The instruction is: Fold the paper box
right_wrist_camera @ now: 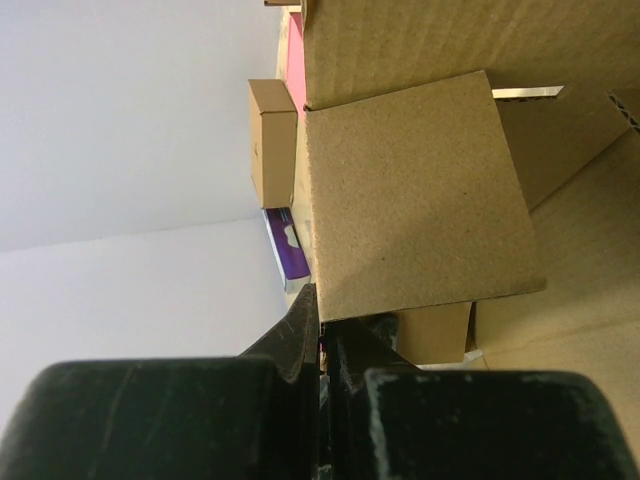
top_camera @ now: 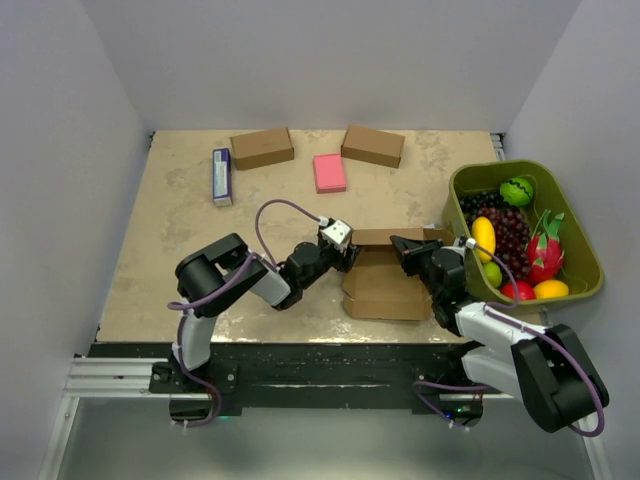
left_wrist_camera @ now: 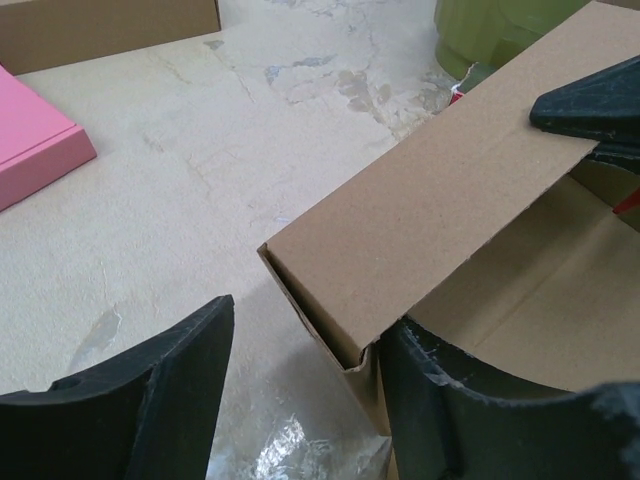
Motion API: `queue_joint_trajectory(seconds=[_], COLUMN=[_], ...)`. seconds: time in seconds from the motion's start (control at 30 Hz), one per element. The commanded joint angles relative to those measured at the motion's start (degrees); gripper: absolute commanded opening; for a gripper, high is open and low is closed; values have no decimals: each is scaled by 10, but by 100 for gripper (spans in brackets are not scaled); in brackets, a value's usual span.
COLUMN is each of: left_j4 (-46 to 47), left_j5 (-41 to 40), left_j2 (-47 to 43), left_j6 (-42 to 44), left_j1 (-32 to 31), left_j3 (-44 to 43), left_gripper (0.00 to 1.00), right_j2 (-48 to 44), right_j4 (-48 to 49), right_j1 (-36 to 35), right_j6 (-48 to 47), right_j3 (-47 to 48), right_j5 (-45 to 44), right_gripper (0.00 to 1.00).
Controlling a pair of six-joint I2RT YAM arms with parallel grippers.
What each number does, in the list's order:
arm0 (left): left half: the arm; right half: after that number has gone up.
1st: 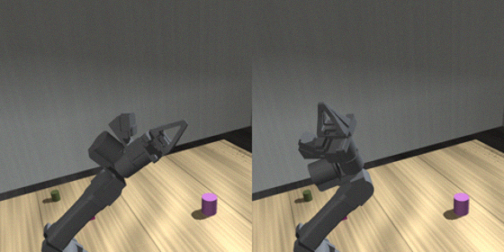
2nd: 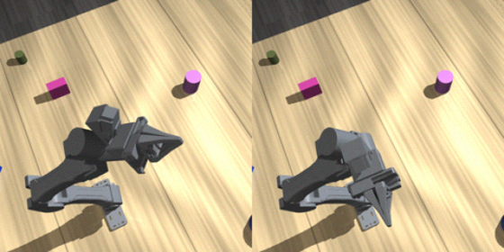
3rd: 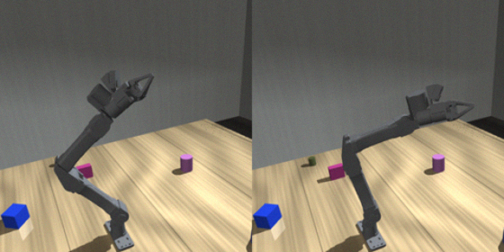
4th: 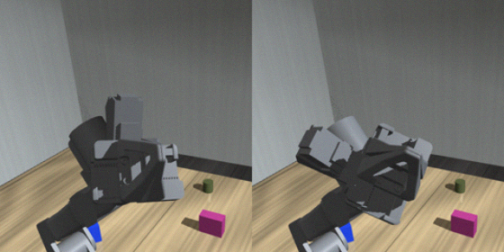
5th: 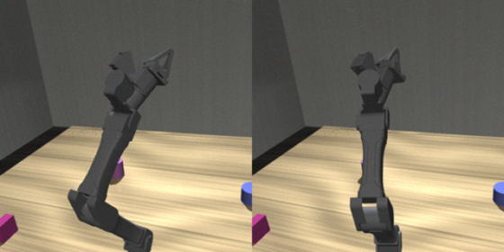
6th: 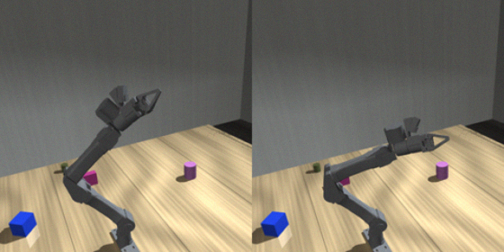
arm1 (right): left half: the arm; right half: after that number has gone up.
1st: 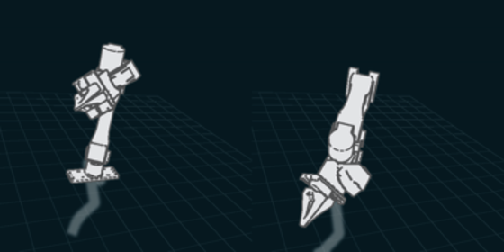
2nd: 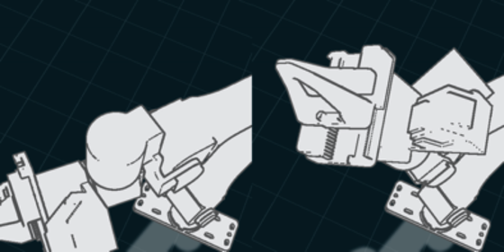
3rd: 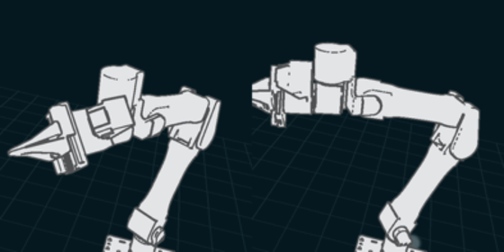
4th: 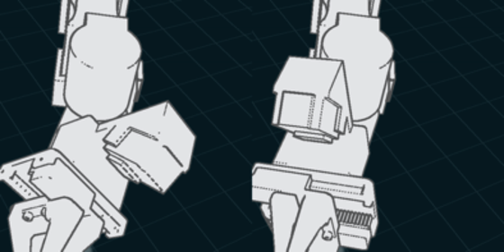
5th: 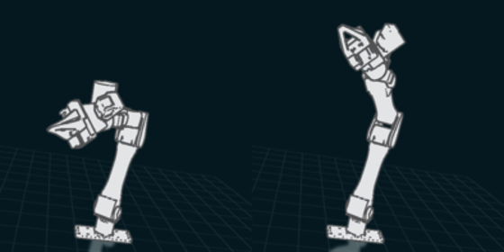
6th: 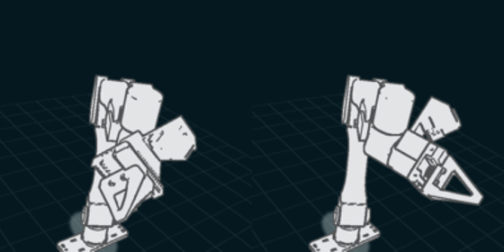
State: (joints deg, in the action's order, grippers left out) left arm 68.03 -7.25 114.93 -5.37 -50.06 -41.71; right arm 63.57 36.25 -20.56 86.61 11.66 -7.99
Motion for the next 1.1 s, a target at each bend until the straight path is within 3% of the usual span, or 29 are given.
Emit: queue_joint_trajectory(seconds=[0.0,0.27,0.57,0.7,1.07], left_j4=[24,-23,-163,-191,-233], left_j5=[-1,-41,-236,-298,-341], left_j2=[14,19,12,17,21], left_j6=[-2,-12,-2,0,-30], left_j1=[-1,-4,-26,-34,-37], left_j3=[-21,-22,-51,-57,-71], left_gripper=[56,48,28,26,24], right_j2=[6,7,-1,-7,-15], right_j4=[-96,-95,-105,-110,-116], right_j1=[3,3,3,3,3], right_j6=[9,11,12,15,17], right_j3=[-14,-13,-9,-9,-15], right_j5=[-3,-3,-12,-15,-16], right_gripper=[0,0,0,0,0])
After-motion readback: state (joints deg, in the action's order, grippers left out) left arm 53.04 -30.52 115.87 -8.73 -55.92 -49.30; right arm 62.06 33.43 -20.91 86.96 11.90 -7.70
